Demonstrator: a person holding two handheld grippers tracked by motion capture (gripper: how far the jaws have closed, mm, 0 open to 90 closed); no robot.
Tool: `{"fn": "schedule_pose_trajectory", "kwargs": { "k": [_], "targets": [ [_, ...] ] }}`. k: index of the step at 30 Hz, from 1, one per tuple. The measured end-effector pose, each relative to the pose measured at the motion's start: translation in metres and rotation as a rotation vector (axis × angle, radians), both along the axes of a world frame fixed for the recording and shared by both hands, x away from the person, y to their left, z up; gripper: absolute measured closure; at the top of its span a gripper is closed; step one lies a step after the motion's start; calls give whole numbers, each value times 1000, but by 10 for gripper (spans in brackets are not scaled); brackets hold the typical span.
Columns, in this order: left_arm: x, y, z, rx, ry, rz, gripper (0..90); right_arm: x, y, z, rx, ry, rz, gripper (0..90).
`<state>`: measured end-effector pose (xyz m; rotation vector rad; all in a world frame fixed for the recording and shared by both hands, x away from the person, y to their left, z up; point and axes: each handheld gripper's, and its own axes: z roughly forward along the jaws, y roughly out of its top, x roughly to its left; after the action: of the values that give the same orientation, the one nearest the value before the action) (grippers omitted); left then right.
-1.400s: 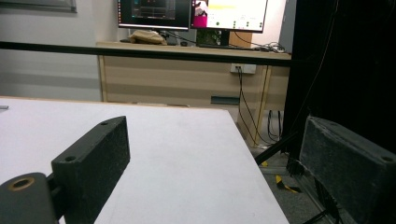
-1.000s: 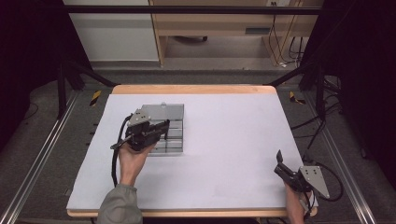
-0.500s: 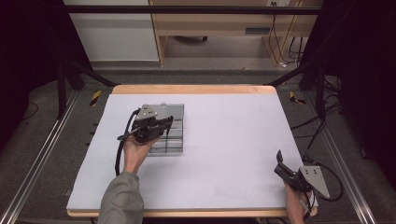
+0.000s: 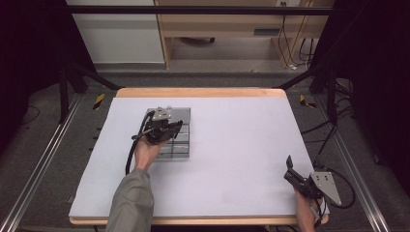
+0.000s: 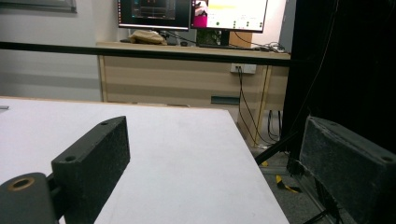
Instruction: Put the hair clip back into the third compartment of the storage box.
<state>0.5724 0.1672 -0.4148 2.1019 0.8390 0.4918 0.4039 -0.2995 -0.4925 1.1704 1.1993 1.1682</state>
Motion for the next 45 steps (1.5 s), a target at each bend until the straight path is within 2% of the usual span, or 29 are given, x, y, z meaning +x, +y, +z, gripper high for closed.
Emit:
{"fn": "schedule_pose_trajectory", "kwargs": {
  "k": [1, 2, 7, 8, 10, 12, 14, 17, 27, 28, 36, 40, 45],
  "targets": [
    [0, 0, 0, 0, 0, 0, 776, 0, 0, 0, 0, 0, 0, 85],
    [2, -3, 2, 21, 3, -5, 776, 0, 0, 0, -1, -1, 0, 85],
    [5, -10, 3, 34, -5, -11, 776, 0, 0, 0, 0, -1, -1, 85],
    [7, -11, 0, 52, 12, -7, 776, 0, 0, 0, 0, -2, -1, 85],
    [8, -12, -2, 59, 24, -5, 776, 0, 0, 0, 1, -2, -1, 85],
    [10, -14, -7, 92, 40, -5, 776, 0, 0, 0, 1, -1, -1, 85],
    [11, -15, -8, 88, 42, -7, 776, 0, 0, 0, 1, -1, -1, 85],
    [12, -18, -11, 126, 46, -4, 776, 0, 0, 0, 1, -1, -1, 85],
    [14, -21, -17, 170, 65, 2, 775, 0, 0, 0, 0, -1, -1, 85],
    [14, -21, -18, 179, 77, 4, 775, 0, 0, 0, 0, 0, 0, 85],
    [14, -25, -19, 207, 70, 1, 775, 0, 0, 0, 0, 0, 0, 86],
    [17, -25, -22, 188, 78, 22, 775, 0, 0, 0, 0, 0, 0, 85],
    [19, -26, -24, 190, 76, 22, 775, 0, 0, 0, 0, 0, 0, 85]
  ]
}}
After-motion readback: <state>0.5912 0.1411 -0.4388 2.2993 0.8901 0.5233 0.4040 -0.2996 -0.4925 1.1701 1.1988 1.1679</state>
